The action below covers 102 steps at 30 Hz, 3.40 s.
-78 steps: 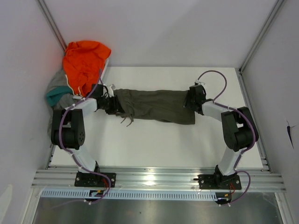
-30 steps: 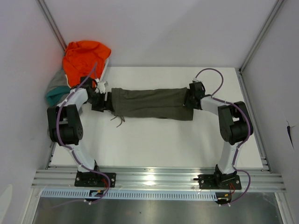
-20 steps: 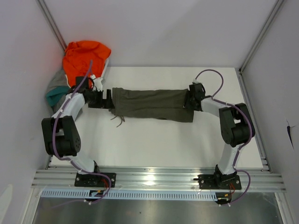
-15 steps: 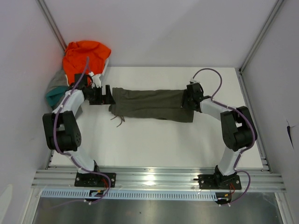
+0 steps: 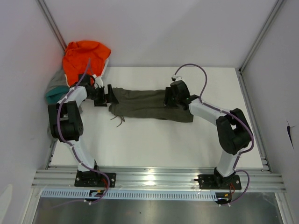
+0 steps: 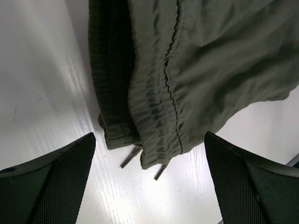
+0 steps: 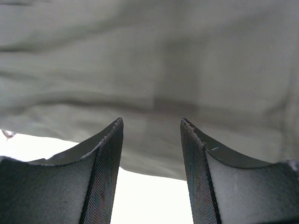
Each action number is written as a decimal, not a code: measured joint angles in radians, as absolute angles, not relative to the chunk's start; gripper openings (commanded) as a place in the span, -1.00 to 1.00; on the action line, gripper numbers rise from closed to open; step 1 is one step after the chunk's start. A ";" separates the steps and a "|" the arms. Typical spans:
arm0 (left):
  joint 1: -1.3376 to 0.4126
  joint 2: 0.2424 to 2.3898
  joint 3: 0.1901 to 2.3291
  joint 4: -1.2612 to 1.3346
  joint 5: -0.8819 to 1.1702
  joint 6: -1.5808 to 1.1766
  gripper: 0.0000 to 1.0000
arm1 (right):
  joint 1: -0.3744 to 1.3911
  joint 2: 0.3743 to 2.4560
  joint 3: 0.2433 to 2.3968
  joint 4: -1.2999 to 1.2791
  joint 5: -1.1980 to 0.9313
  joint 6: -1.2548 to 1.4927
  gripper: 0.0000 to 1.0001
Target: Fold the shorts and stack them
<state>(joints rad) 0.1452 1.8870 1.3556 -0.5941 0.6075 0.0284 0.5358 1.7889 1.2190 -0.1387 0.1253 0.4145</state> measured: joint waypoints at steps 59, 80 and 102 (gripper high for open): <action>0.007 2.083 1.580 -0.767 0.416 -0.047 -0.99 | 0.664 2.007 1.362 0.011 0.149 0.387 0.06; -0.043 1.971 1.651 -0.934 0.221 0.043 -0.99 | 0.748 2.266 1.514 0.218 0.330 0.530 -1.00; -0.028 1.791 1.829 -1.211 0.236 0.142 -0.99 | 0.983 2.499 1.840 0.196 0.406 0.715 -1.00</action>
